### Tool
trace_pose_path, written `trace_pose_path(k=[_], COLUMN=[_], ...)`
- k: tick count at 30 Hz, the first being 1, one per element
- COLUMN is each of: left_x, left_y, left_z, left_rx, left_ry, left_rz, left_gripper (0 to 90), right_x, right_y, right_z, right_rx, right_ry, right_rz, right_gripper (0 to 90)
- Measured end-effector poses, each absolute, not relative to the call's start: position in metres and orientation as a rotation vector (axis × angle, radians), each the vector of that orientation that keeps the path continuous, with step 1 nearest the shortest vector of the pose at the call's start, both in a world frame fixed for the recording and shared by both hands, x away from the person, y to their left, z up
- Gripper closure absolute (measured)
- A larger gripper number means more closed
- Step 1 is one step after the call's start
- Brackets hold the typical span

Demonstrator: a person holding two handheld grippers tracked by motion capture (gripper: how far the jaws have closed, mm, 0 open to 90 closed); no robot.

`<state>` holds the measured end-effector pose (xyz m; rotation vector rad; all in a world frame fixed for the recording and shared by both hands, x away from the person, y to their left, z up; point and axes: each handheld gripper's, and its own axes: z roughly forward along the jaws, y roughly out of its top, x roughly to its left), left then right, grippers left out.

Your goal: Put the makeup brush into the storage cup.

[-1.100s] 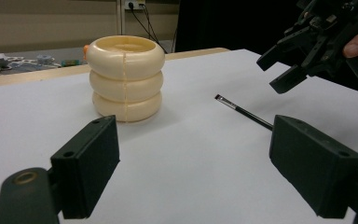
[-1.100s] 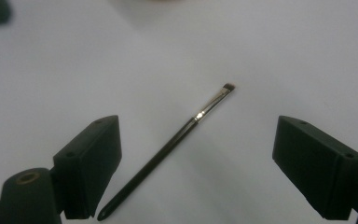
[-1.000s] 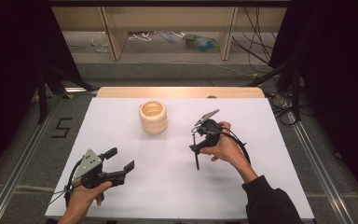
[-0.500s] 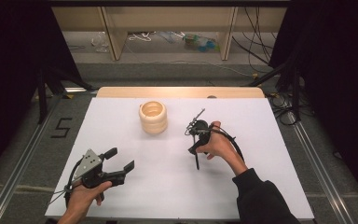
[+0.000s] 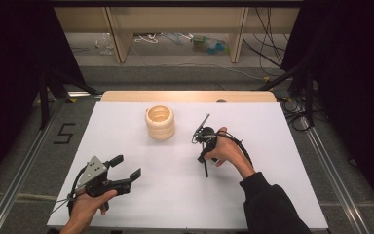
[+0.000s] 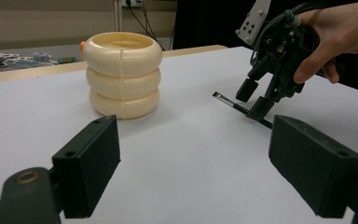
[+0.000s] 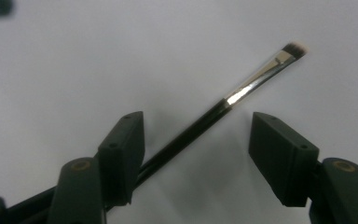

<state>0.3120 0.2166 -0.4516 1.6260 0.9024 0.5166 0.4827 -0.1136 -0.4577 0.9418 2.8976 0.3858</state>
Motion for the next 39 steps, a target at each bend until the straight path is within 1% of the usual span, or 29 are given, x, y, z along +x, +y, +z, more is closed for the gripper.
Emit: trace_pose_path(k=[5, 10, 11, 12, 13, 22, 23, 24, 26, 32, 39], left_x=[0.312, 0.312, 0.312, 0.312, 0.312, 0.313, 0.313, 0.313, 0.312, 0.312, 0.313], left_y=[0.217, 0.217, 0.217, 0.217, 0.217, 0.217, 0.217, 0.217, 0.217, 0.218, 0.218], left_z=[-0.452, -0.451, -0.452, -0.452, -0.452, -0.453, -0.453, -0.453, -0.452, -0.452, -0.452], left_rx=[1.624, 1.622, 1.623, 1.623, 1.625, 1.623, 1.624, 1.622, 1.625, 1.618, 1.626], left_ry=[0.905, 0.904, 0.905, 0.905, 0.904, 0.904, 0.907, 0.904, 0.904, 0.914, 0.906], left_rz=[0.518, 0.517, 0.515, 0.515, 0.515, 0.511, 0.511, 0.511, 0.517, 0.515, 0.518], left_gripper=[16.2, 16.2, 16.2, 16.2, 16.2, 16.4, 16.4, 16.4, 16.4, 16.6, 16.8], right_x=[0.481, 0.481, 0.481, 0.481, 0.483, 0.487, 0.488, 0.488, 0.487, 0.490, 0.491], right_y=[-0.110, -0.109, -0.110, -0.110, -0.110, -0.108, -0.107, -0.107, -0.106, -0.107, -0.105], right_z=[-0.459, -0.458, -0.457, -0.457, -0.457, -0.456, -0.455, -0.455, -0.455, -0.455, -0.455], right_rx=[0.931, 0.867, 0.878, 0.878, 0.895, 0.864, 0.848, 0.848, 0.851, 0.848, 0.850], right_ry=[2.899, 2.927, 2.924, 2.924, 2.923, 2.942, 2.949, 2.949, 2.950, 2.960, 2.952], right_rz=[0.335, 0.318, 0.317, 0.317, 0.308, 0.264, 0.253, 0.253, 0.247, 0.243, 0.223], right_gripper=[41.4, 50.3, 53.5, 53.5, 58.7, 64.6, 67.4, 67.4, 71.3, 76.9, 80.2])
